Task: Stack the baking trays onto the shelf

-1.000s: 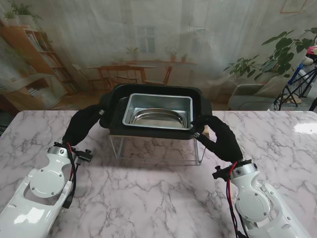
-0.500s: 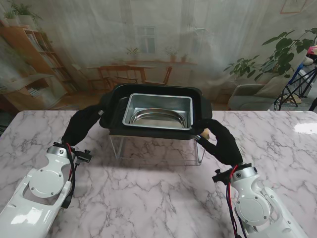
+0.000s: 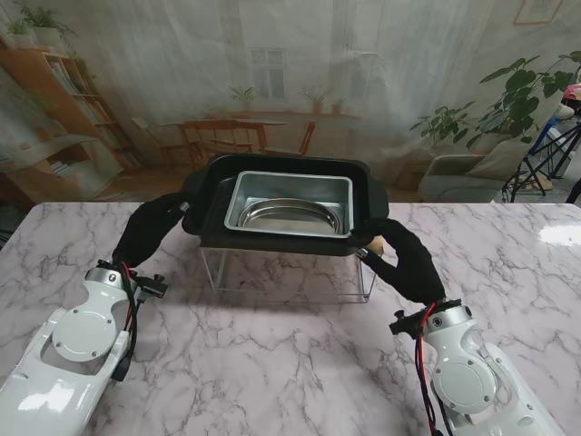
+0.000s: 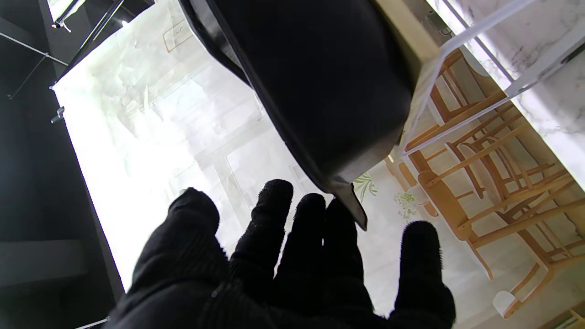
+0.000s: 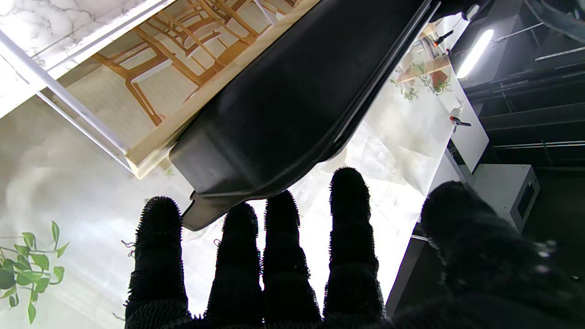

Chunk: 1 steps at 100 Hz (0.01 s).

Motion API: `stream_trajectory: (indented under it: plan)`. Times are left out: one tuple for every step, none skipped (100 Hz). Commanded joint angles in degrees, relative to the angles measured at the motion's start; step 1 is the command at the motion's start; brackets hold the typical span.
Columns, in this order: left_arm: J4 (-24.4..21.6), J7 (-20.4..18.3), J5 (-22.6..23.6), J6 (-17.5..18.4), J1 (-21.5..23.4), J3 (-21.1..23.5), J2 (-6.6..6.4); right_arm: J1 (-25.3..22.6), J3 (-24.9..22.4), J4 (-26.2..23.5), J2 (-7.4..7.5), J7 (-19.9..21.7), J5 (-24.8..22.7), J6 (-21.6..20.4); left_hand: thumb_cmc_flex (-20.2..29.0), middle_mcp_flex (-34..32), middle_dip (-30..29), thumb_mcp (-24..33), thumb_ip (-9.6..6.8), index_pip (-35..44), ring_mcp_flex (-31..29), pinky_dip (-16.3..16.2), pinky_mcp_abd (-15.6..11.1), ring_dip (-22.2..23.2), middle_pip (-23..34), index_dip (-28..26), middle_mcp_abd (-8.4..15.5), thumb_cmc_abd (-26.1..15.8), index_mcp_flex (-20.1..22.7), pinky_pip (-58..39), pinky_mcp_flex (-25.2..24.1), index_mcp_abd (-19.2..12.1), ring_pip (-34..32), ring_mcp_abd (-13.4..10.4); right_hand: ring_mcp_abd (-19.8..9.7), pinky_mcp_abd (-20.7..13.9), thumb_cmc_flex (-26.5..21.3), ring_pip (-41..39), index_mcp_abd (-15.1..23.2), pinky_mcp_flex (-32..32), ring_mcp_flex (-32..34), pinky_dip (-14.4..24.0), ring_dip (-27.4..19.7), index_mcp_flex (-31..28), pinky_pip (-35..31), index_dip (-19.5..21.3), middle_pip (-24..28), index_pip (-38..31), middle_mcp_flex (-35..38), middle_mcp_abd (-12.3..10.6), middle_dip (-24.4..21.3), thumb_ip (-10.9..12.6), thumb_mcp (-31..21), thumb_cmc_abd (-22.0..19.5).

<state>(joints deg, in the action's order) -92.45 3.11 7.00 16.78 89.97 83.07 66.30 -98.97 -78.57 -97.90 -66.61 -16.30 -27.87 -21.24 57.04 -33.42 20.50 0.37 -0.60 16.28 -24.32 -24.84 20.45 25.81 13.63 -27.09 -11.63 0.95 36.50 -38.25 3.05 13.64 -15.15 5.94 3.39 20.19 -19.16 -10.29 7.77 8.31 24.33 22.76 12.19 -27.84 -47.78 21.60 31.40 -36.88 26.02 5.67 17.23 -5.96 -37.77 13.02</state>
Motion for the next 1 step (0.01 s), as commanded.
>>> stream_trajectory:
  plan:
    - [1.56, -1.17, 0.11, -0.48, 0.48, -0.17, -0.07, -0.47, 0.48, 0.62, -0.06, 0.47, -0.19, 0.43, 0.15, 0.48, 0.38, -1.31, 0.15, -0.17, -1.12, -0.89, -0.78, 0.50, 0.08, 0.33, -1.29, -2.14, -0.24, 1.01, -0.61, -1.14, -0.98, 11.31, 4.98, 0.21, 0.72, -4.21, -0.51, -0.33, 4.49, -0.52, 2.12, -1.16, -0.71, 0.65, 0.56, -0.30, 1.06, -0.72, 0.31, 1.19, -1.40, 0.01]
